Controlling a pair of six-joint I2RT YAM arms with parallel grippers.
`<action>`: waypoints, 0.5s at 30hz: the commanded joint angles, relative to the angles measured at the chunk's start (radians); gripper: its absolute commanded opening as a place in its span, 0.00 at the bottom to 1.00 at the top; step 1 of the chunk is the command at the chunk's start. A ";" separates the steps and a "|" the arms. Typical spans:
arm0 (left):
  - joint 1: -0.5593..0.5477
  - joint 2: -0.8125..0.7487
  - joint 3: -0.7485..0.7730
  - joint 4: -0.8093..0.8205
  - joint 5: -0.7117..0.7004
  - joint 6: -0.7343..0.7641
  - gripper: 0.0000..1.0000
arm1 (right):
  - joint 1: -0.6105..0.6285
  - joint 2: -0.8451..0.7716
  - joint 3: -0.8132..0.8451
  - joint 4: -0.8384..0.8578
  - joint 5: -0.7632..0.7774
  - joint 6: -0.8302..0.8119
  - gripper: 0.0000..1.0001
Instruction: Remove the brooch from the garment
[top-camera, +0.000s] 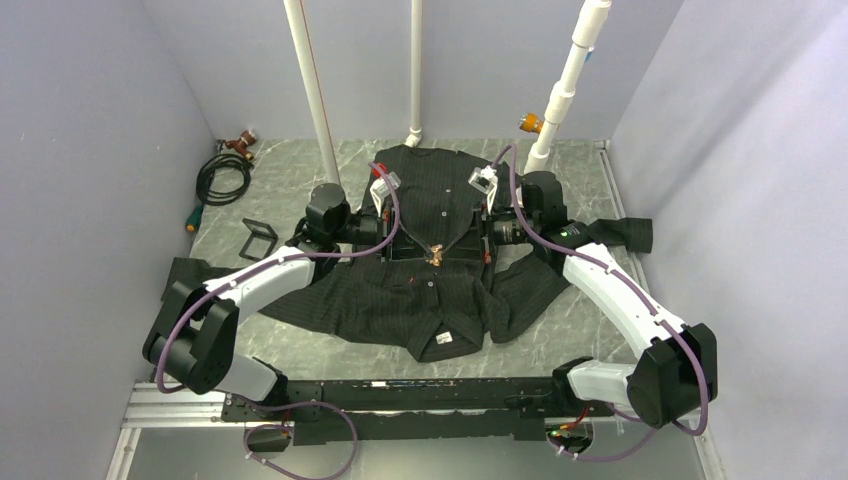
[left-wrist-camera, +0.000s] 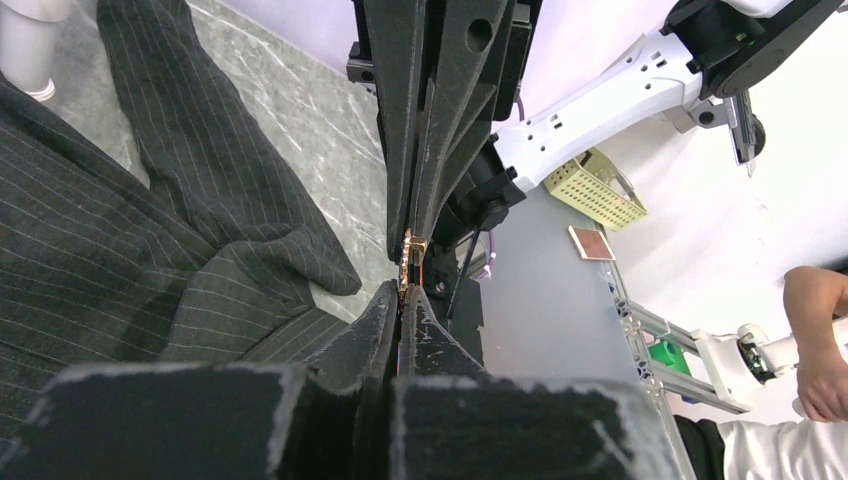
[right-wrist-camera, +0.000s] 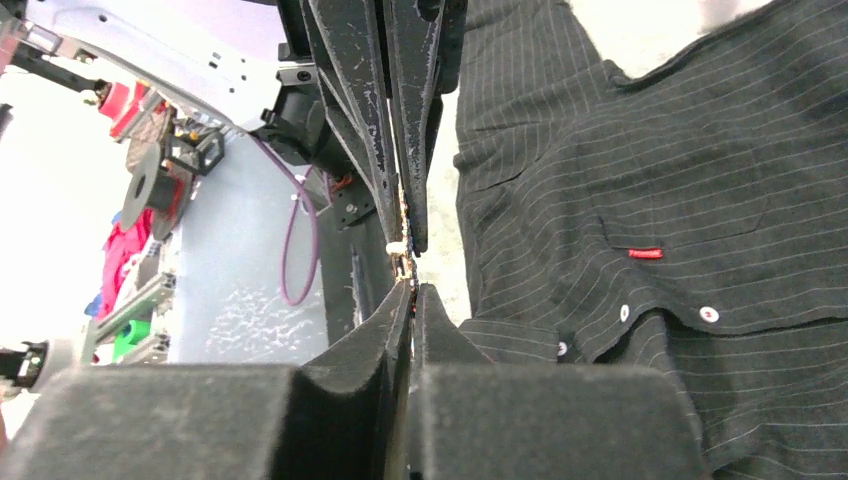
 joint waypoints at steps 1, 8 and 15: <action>-0.003 -0.024 0.019 0.011 0.037 0.015 0.11 | 0.001 -0.017 0.020 0.044 -0.047 -0.017 0.00; 0.072 -0.076 0.020 -0.084 0.057 0.072 0.57 | 0.000 -0.026 0.043 -0.023 -0.059 -0.110 0.00; 0.094 -0.109 -0.015 -0.045 0.055 0.065 0.50 | 0.003 -0.029 0.031 -0.007 -0.083 -0.093 0.00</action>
